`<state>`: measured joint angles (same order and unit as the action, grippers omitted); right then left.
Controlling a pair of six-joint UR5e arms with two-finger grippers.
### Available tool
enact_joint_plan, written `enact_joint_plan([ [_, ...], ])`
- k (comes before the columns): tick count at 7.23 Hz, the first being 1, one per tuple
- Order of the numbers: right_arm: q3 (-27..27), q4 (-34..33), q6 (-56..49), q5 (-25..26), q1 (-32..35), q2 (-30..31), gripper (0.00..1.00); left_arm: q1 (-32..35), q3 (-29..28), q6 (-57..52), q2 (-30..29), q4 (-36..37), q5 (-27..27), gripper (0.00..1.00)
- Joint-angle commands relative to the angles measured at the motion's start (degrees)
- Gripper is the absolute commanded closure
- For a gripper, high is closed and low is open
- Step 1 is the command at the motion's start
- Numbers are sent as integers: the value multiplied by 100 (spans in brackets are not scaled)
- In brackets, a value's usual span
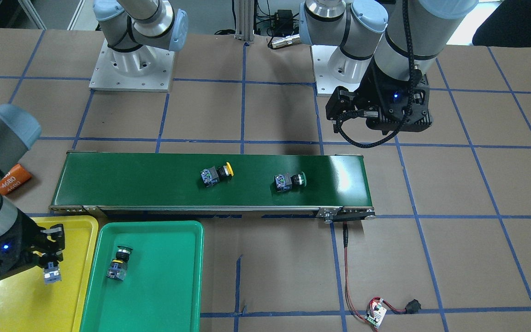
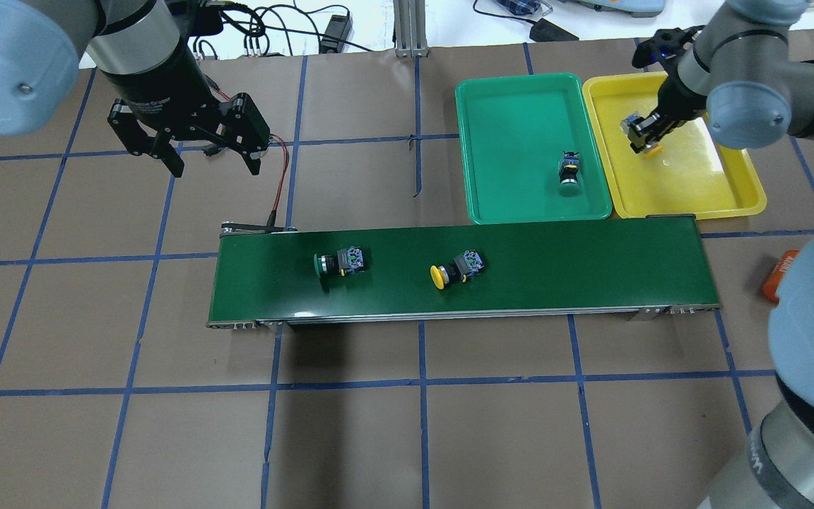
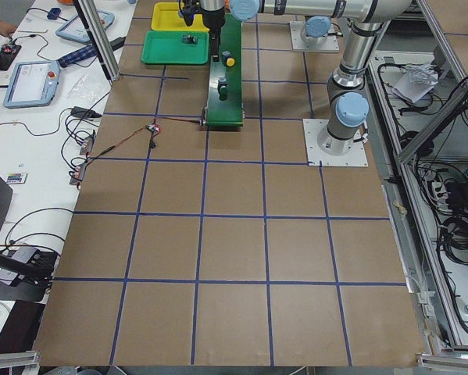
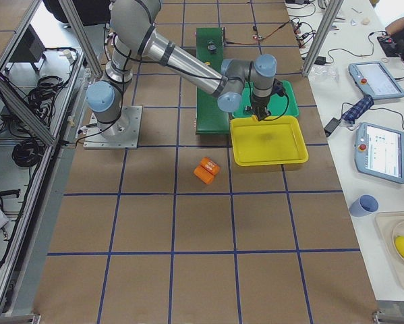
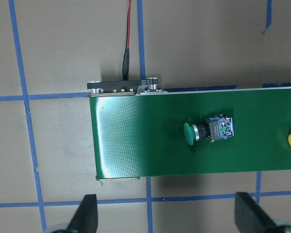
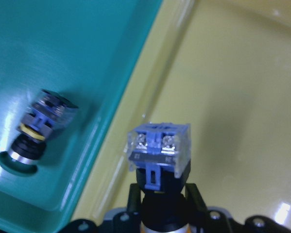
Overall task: Sort buttons by color to trays
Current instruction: 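Carry the switch with the right gripper into the yellow tray and release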
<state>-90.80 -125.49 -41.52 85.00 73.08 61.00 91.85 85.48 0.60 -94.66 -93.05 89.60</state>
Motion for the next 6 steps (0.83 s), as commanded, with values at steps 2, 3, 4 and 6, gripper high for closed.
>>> enact_joint_plan([
  [2,44,329,-243,104,-339,-89,0,17,4,45,-9,-12,-4,0],
  [3,79,724,-121,104,-278,207,0,26,4,150,-9,-20,-4,0],
  [4,62,1163,159,78,-94,593,0,26,4,151,-9,-20,-4,0],
  [6,-392,1544,92,52,249,1270,0,26,48,151,0,-29,40,0],
])
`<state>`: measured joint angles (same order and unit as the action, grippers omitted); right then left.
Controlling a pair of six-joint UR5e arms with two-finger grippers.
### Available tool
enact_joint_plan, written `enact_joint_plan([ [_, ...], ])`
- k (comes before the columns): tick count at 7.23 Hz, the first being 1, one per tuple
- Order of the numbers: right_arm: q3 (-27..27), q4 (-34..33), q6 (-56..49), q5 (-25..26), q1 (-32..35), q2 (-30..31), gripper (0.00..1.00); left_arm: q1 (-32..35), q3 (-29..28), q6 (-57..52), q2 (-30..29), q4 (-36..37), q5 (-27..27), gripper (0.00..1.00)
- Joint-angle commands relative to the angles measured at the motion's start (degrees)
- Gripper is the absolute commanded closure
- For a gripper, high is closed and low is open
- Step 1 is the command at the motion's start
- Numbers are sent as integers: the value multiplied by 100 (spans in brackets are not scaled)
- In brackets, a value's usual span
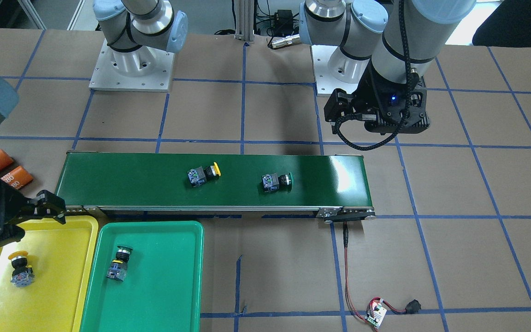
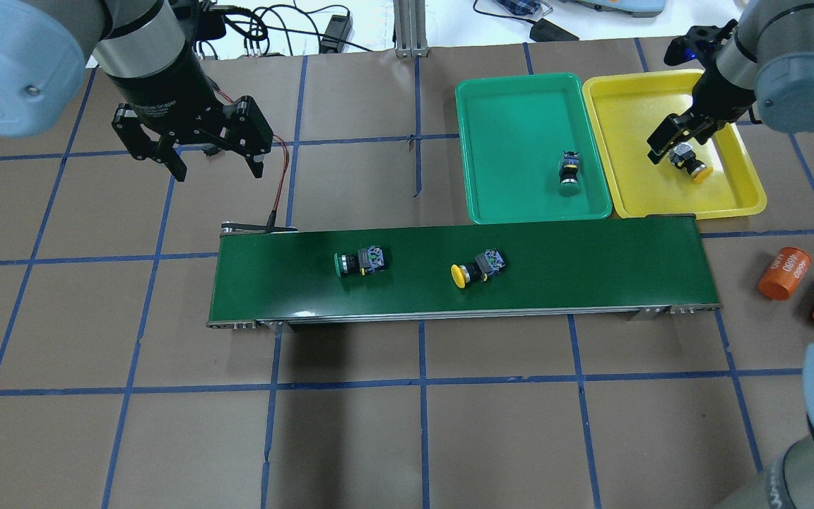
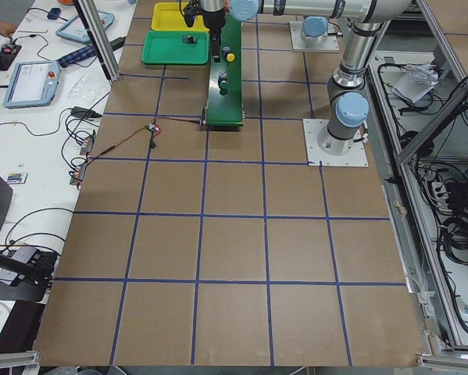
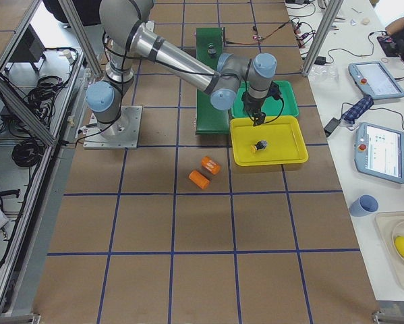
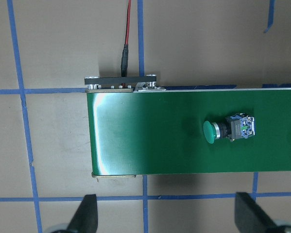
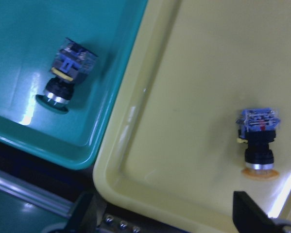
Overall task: Sort buttons by color to trays
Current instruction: 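Move the right gripper back and grasp the yellow-capped switch on the conveyor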
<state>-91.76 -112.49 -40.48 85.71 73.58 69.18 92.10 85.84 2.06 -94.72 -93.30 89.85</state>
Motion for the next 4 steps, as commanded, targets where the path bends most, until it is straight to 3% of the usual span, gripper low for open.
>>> enact_joint_plan([
  [1,-933,228,-404,24,332,969,0,35,29,-13,146,-82,15,0],
  [3,-2086,-393,-1730,-19,359,1753,0,9,-49,-13,16,-65,-3,0],
  [4,-2509,-535,-1987,-63,377,1861,1,9,-42,-13,15,-74,6,0],
])
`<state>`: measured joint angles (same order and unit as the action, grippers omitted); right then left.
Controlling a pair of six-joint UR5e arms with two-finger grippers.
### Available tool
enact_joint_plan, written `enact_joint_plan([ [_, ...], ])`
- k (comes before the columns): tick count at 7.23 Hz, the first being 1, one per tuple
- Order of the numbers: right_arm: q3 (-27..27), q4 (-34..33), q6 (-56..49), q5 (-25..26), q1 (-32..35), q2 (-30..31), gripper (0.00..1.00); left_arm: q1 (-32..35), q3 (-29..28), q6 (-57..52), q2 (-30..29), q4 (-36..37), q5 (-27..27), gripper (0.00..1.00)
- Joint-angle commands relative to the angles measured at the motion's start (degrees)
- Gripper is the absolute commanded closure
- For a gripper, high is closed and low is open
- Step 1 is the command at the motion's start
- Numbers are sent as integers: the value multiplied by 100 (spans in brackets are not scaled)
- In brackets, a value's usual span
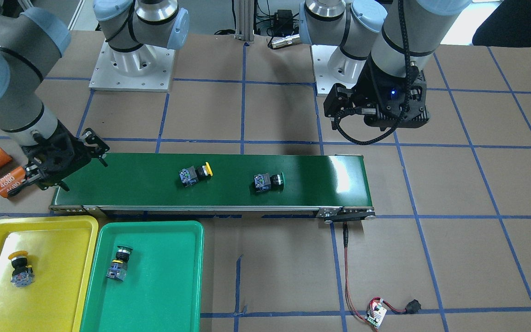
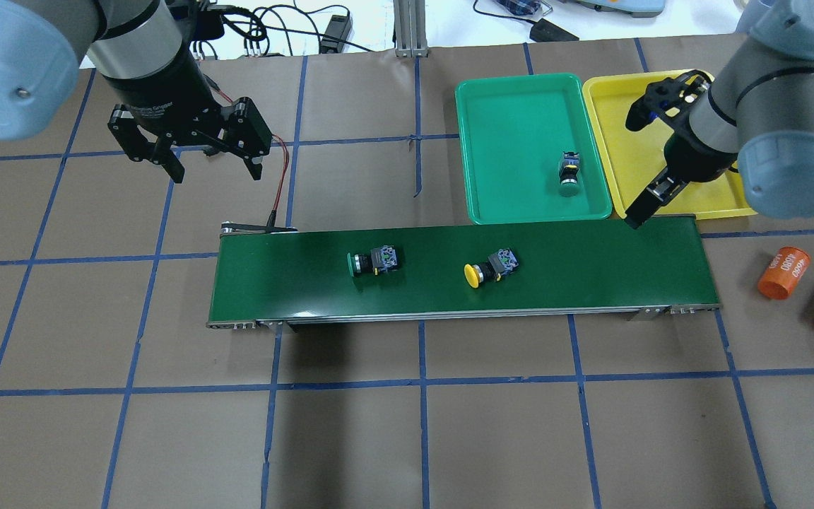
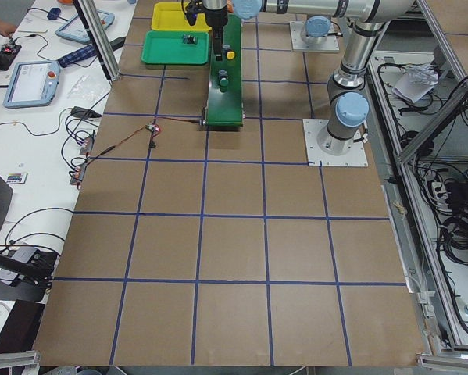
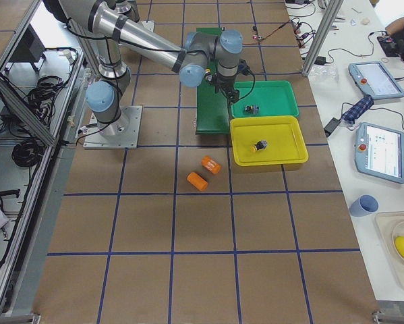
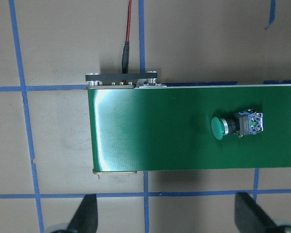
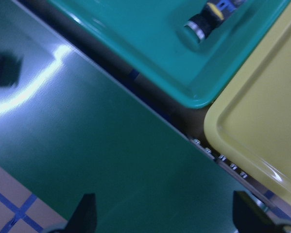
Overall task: Sort buttons by color to trays
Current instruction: 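Move the right gripper back and grasp the yellow-capped switch on the conveyor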
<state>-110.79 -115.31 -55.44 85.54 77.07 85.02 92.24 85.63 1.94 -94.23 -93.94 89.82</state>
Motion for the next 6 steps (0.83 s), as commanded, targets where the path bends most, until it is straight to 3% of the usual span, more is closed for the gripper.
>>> enact_joint_plan([
  [1,-785,-603,-860,-29,27,252,1,-4,41,-44,27,-1,9,0],
  [4,-866,-703,-1224,15,149,147,1,4,76,-54,71,-115,0,0],
  [6,-874,-834,-670,-28,255,33,1,-4,68,-54,28,-107,26,0],
])
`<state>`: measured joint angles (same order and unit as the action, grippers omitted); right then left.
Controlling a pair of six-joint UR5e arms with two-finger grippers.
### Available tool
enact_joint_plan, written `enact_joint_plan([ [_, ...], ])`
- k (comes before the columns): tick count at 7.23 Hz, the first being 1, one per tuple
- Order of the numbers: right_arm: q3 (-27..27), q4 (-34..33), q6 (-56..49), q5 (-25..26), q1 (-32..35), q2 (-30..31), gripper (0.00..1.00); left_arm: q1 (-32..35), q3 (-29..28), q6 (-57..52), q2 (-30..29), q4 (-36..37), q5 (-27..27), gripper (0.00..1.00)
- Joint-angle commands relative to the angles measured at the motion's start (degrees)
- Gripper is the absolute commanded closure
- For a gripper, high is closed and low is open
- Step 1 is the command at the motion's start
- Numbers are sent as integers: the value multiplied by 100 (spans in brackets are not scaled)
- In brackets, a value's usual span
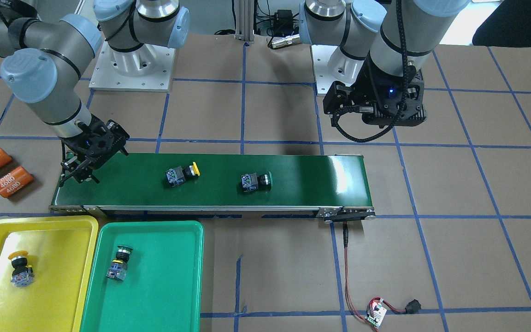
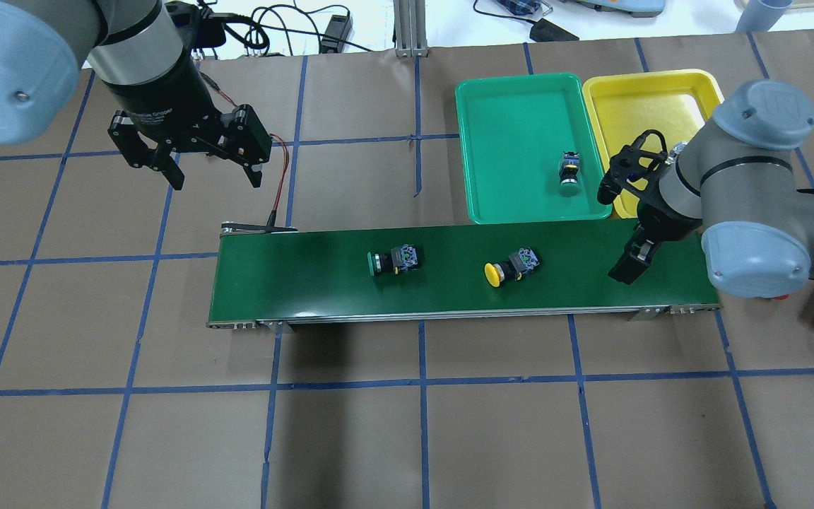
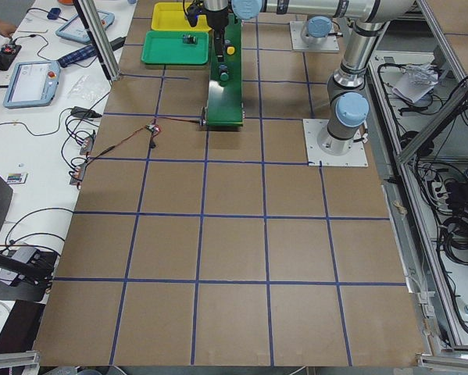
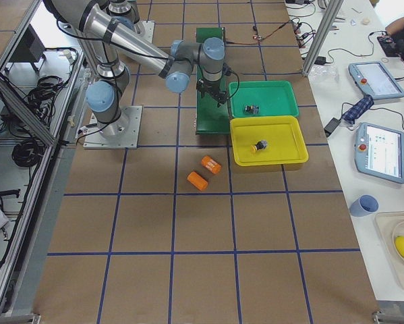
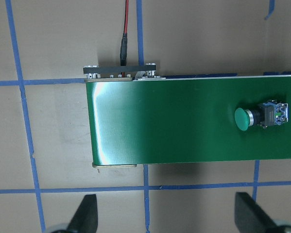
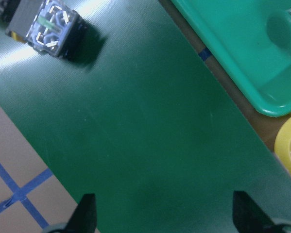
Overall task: Sort buttons by color to trays
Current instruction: 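Move the right gripper back and grasp the yellow-capped switch on the conveyor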
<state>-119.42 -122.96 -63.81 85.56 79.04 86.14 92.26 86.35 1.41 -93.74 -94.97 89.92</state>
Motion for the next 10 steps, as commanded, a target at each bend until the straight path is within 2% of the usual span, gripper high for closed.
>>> enact_joint_plan([
  [1,6,-192,-502,13,137,-184,1,-24,-5,-18,-39,40,43,0],
  [2,-2,-533,-1545,14,260,-246,1,-33,21,34,-22,5,-35,0],
  [3,-3,-562,-2216,22,383,-307,1,-68,-4,0,-13,14,51,0],
  [5,85,-667,-2618,-22,952,-562,5,-59,4,-1,22,23,52,0],
  [6,77,-1077,-2784,57,1182,-685,9,-59,-22,25,22,23,61,0],
  [7,77,-1116,-2820,66,1193,-651,10,-51,-101,8,-56,31,26,0],
  [8,77,-1107,-2847,75,1193,-703,18,-59,-101,-9,-31,40,26,0],
  [10,76,-1072,-2926,198,1193,-677,77,-42,-22,25,-4,49,17,0],
])
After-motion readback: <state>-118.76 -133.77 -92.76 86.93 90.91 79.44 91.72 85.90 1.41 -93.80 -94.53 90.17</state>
